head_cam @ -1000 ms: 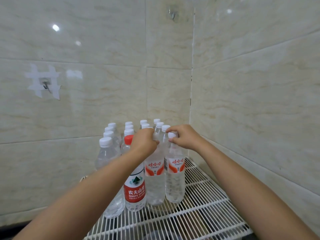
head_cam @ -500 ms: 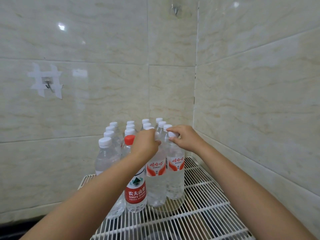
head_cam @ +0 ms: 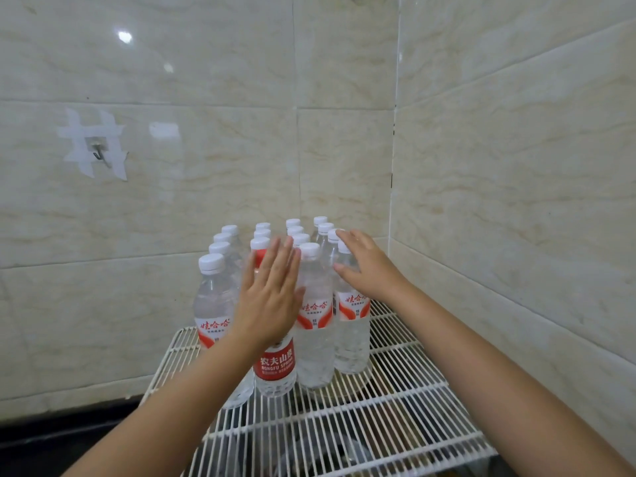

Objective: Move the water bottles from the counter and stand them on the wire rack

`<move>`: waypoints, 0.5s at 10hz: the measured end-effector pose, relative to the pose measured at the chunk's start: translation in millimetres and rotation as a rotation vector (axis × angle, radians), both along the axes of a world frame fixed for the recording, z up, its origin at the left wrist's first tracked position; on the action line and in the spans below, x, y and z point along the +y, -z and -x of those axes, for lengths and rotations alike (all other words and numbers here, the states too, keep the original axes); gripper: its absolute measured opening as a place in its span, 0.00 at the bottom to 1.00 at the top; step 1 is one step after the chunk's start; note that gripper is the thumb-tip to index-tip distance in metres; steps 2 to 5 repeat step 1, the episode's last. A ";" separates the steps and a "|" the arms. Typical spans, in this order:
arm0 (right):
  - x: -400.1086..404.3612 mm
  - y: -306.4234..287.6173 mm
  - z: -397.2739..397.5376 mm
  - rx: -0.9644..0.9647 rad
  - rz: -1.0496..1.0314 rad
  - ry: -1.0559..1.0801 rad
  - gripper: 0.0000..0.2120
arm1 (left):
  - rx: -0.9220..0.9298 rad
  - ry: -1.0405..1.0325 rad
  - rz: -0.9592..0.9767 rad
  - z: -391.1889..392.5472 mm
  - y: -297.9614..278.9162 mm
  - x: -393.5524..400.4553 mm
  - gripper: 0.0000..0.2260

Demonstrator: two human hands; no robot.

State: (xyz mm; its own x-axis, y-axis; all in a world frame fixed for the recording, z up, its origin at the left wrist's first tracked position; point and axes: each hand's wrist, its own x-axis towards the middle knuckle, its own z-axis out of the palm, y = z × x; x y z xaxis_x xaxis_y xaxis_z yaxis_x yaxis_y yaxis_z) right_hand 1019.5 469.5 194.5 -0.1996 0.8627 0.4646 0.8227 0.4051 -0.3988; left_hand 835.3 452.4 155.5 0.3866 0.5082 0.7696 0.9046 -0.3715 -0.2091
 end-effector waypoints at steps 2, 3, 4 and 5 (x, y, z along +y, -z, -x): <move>-8.4 -2.5 2.3 0.092 -0.085 0.044 0.26 | -0.031 -0.108 0.023 6.9 11.1 6.3 0.30; -8.4 -2.5 2.3 0.092 -0.085 0.044 0.26 | -0.031 -0.108 0.023 6.9 11.1 6.3 0.30; -8.4 -2.5 2.3 0.092 -0.085 0.044 0.26 | -0.031 -0.108 0.023 6.9 11.1 6.3 0.30; -8.4 -2.5 2.3 0.092 -0.085 0.044 0.26 | -0.031 -0.108 0.023 6.9 11.1 6.3 0.30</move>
